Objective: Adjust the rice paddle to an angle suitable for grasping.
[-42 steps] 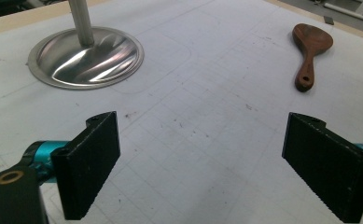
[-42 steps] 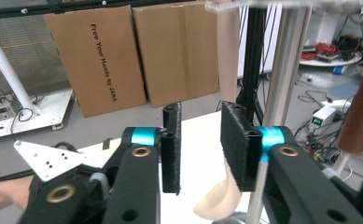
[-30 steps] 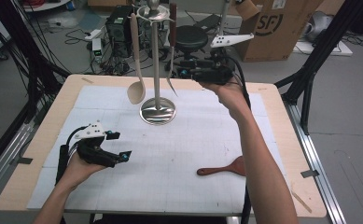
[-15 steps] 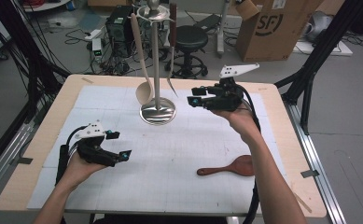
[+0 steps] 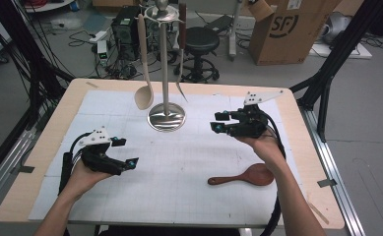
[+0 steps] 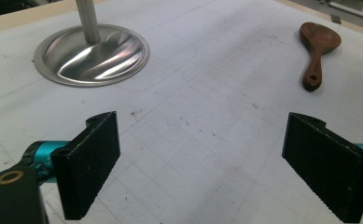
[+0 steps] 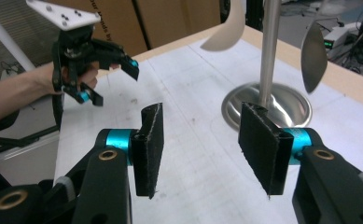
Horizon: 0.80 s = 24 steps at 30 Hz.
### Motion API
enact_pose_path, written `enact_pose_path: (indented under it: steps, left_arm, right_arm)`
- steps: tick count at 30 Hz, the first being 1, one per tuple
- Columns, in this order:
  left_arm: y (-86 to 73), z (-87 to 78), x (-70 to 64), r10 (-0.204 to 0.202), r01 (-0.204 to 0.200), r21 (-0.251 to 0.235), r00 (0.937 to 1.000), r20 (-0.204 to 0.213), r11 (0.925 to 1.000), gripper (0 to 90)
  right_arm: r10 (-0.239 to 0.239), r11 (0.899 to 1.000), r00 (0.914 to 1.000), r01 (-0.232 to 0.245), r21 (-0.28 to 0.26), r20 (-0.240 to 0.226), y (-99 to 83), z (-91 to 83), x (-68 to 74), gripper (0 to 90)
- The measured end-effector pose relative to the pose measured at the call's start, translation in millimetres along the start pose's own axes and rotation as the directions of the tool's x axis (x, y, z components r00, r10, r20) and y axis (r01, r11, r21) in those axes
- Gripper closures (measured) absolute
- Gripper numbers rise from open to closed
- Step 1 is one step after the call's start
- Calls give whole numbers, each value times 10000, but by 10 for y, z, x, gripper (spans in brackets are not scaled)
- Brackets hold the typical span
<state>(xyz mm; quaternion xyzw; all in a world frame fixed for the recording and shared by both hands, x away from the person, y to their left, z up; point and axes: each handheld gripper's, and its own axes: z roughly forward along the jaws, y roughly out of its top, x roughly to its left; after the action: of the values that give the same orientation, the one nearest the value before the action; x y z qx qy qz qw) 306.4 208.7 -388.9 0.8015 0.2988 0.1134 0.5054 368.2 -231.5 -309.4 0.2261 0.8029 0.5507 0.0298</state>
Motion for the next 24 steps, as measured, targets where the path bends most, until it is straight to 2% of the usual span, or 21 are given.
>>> enact_pose_path:
  steps: [13, 16, 21, 24]
  left_arm:
    - [0, 20, -47, -10, 10, 41, 10000, -57, 10000, 118]
    - [-3, 23, -47, -29, 30, 88, 10000, -75, 10000, 117]
    - [-2, 22, -53, 10, -9, 99, 10000, -76, 10000, 116]
    - [-2, 20, -54, 47, -46, 85, 9999, -112, 10000, 116]
  right_arm:
    - [-141, 9968, 9999, 141, 783, 6, -432, -36, 92, 534]
    - [-17, 9958, 10000, 16, 920, 10, -524, -53, 117, 540]
    - [-35, 9953, 10000, 37, 972, -24, -677, -96, 156, 594]
    - [47, 9951, 9999, -34, 987, -131, -761, -122, 176, 667]
